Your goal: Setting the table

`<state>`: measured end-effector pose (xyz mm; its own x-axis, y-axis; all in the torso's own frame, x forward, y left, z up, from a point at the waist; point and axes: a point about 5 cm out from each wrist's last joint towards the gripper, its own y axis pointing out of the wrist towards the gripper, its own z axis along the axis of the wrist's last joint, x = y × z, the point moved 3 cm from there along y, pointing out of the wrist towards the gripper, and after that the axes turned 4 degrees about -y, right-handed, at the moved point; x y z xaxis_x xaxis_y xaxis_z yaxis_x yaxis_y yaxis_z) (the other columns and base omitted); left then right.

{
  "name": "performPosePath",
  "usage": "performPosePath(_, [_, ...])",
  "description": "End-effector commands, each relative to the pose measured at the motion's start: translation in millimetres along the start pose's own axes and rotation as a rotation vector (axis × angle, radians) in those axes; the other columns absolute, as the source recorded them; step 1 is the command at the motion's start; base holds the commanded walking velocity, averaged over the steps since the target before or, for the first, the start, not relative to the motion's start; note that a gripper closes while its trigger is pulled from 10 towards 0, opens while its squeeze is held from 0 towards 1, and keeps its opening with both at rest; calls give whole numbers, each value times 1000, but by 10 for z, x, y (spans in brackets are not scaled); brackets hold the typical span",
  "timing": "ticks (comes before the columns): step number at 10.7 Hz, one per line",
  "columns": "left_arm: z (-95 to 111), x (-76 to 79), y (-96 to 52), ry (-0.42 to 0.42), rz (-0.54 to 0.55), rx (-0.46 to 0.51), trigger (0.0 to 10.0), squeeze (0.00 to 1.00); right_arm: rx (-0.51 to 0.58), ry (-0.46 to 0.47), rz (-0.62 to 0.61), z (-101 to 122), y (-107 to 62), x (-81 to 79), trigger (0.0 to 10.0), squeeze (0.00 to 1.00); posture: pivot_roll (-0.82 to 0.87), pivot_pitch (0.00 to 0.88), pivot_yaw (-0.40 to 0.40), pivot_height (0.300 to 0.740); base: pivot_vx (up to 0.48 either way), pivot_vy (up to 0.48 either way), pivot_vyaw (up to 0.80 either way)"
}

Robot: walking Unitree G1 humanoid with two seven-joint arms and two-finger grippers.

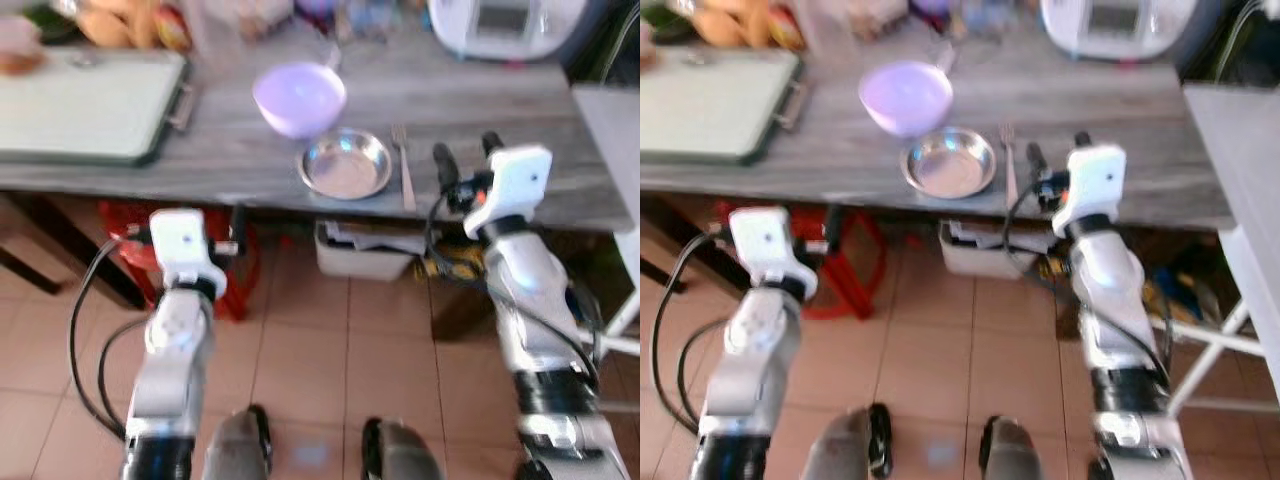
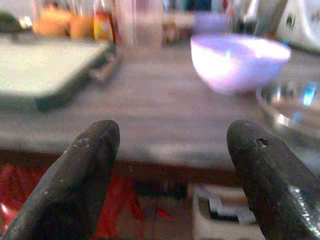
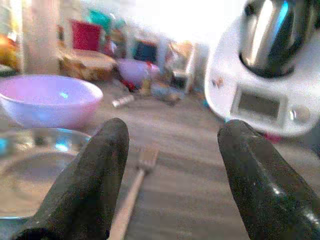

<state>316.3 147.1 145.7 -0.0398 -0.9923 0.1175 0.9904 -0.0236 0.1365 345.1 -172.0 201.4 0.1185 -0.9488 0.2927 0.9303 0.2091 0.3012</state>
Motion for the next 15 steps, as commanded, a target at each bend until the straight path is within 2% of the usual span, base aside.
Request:
performPosePath(1, [5,-52,9,4,16,8,10000,0,15,-25,14,57,-19,7,10000,1000,-35,31,26,740,0,0,0])
performPosePath(2, [37,-144,15,33,34,37,10000,0,-16,31,-54,-34,-146,-16,10000,1000,-25,7,20,740,0,0,0])
performPosePath(3, [68,-143,22,35,42,59,10000,0,-57,53,-103,-136,-258,-97,10000,1000,-17,11,11,740,0,0,0])
performPosePath(4, [34,-150,-6,28,52,53,10000,0,-88,74,-118,-214,-346,-166,10000,71,-14,24,5,740,0,0,0])
performPosePath(5, [-51,-137,-95,27,51,25,10000,0,-138,141,-133,-328,-471,-235,10000,0,-21,41,3,740,0,0,0])
performPosePath(6, [-178,-135,-214,32,52,-17,10000,0,-207,73,-173,-460,-615,-210,10000,0,-22,39,1,740,0,0,0])
performPosePath(7, [-242,-133,-265,29,53,-39,10000,0,-236,91,-192,-521,-668,-212,10000,0,-23,32,1,740,0,0,0])
performPosePath(8, [-288,-95,-282,26,41,-52,10000,0,-234,87,-182,-526,-676,-238,10000,0,-24,31,1,740,0,0,0])
performPosePath(10, [-290,-53,-219,25,26,-46,10000,0,-282,166,-192,-644,-664,-291,10000,0,-13,26,-14,740,-120,0,0])
performPosePath(11, [-199,-93,-158,28,43,-18,10000,0,-263,198,-178,-612,-596,-341,10000,0,-8,24,-8,740,-244,0,0])
performPosePath(13, [-174,-154,-127,48,49,-9,10000,0,-231,182,-162,-538,-436,-413,10000,0,1,25,3,740,-246,0,0])
performPosePath(14, [-189,-149,-147,50,45,-13,10000,0,-222,246,-128,-532,-449,-429,10000,0,2,27,4,740,-247,0,0])
performPosePath(15, [-287,-156,-232,54,43,-49,10000,0,-255,259,-158,-605,-554,-378,10000,0,1,37,1,740,-251,0,0])
